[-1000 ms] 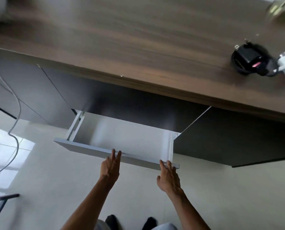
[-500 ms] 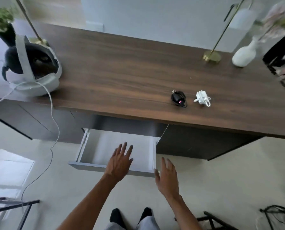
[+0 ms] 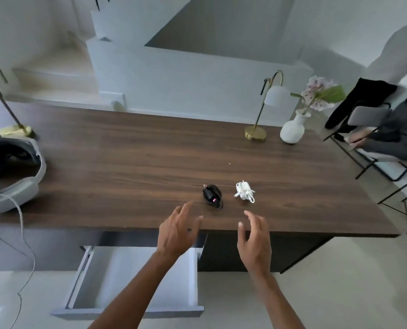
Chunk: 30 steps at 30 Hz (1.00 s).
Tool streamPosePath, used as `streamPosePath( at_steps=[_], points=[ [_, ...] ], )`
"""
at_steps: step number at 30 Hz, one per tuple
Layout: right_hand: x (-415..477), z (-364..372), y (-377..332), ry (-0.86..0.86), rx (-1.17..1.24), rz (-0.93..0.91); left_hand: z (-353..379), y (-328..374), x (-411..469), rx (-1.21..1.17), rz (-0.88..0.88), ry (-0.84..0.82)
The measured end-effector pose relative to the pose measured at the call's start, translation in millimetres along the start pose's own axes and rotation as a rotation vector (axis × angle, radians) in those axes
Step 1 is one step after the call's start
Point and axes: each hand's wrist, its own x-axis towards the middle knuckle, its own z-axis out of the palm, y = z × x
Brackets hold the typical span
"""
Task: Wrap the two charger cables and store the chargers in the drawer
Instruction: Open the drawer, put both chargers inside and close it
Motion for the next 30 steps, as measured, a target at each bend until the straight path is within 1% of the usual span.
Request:
streamPosePath(
  at_steps=[3, 5, 8, 11, 13, 16, 20, 24, 30],
  points=[
    [50.4, 4.5, 13.5, 0.017, -0.031, 0.003, 14.5, 31.8, 33.4, -0.060, -0.249, -0.042],
    [85.3, 8.7, 23.3, -0.016, -0.053, 0.033, 26.4, 50.1, 57.1, -0.091, -0.353, -0.061],
    [124.9, 18.0, 32.7, -0.123, -0.101, 0.044, 41.2, 63.9, 86.2, -0.100, -0.466, -0.065],
    [151.3, 29.0, 39.8, -0.290, -0.117, 0.080, 53.0, 72.7, 108.8, -0.041, -0.537, -0.076],
    [159.3, 35.8, 42.8, -0.379, -0.116, 0.099, 58.8, 76.4, 118.5, 0.005, -0.550, -0.095],
    [166.2, 43.9, 46.0, -0.447, -0.105, 0.124, 64.1, 78.4, 127.6, 0.025, -0.555, -0.103],
    [168.9, 50.9, 39.5, -0.465, -0.159, 0.110, 62.8, 71.9, 131.6, 0.039, -0.553, -0.102],
    [166.1, 55.9, 28.0, -0.486, -0.234, 0.105, 56.7, 58.6, 126.3, 0.064, -0.496, -0.090],
    [140.2, 59.2, 0.9, -0.468, -0.180, 0.160, 29.0, 19.2, 104.7, 0.005, -0.418, -0.153]
  ],
)
